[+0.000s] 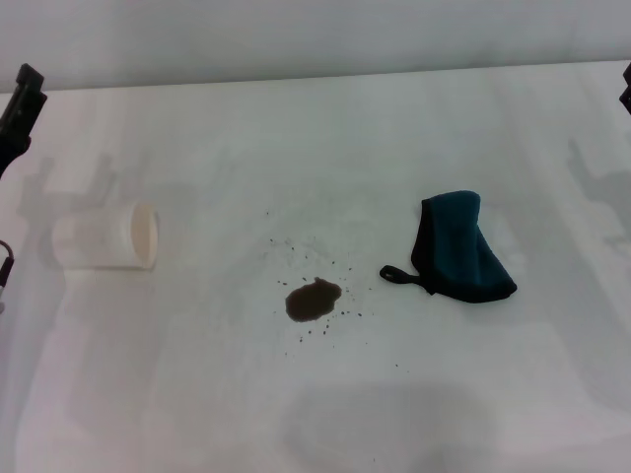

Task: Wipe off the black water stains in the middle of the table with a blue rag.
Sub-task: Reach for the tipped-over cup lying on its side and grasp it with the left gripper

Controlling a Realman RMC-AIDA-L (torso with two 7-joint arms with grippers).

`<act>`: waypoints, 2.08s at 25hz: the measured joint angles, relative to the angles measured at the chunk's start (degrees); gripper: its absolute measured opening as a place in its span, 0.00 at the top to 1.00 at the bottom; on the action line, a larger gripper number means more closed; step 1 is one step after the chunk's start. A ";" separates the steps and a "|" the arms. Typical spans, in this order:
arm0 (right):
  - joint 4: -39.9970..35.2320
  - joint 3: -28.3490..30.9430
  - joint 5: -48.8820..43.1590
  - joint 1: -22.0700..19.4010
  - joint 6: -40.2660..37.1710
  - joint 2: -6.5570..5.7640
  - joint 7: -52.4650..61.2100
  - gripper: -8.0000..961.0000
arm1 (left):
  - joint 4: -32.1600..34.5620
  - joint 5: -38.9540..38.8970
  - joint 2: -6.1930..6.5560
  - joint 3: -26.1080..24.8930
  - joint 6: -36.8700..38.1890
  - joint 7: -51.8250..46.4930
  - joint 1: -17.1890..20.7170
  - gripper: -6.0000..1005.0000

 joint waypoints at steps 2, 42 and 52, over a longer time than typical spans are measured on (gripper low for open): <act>0.13 -0.01 0.00 -0.01 -0.06 0.05 0.04 0.09 | 0.00 0.06 0.01 0.05 -0.41 1.45 -0.04 0.11; 2.55 -0.02 -0.09 -0.52 0.01 0.15 0.94 0.12 | -6.04 8.40 5.07 0.13 -2.91 -12.66 -6.63 0.11; 2.53 -0.03 -0.09 0.01 0.31 0.14 0.97 0.13 | -9.84 28.79 13.89 0.22 -0.97 -35.54 -12.73 0.11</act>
